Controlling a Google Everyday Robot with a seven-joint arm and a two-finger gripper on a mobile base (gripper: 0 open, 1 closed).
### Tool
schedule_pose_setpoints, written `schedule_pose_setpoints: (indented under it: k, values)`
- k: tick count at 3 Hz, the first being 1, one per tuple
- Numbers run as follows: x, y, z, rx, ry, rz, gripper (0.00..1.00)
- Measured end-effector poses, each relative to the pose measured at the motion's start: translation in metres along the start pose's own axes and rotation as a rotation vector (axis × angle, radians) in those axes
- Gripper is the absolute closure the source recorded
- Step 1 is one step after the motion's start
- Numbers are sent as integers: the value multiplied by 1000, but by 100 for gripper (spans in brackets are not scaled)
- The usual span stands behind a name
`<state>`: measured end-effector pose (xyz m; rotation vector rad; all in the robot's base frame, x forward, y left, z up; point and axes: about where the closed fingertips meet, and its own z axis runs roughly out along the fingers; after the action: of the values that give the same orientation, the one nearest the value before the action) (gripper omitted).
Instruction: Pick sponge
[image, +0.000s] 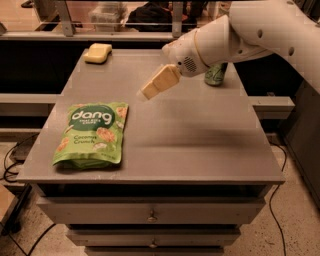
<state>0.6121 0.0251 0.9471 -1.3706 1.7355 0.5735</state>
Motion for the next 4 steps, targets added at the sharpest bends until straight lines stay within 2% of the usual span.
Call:
schedule_pose_setpoints:
  k: [1,2,3,4]
  values:
    - [0,0,0,0,0,0,0]
    - [-4,-3,10,16,-29,14,0]
    - [-23,-26,50,18,-149,18,0]
    - [-32,-45,78,33,-216,17,0]
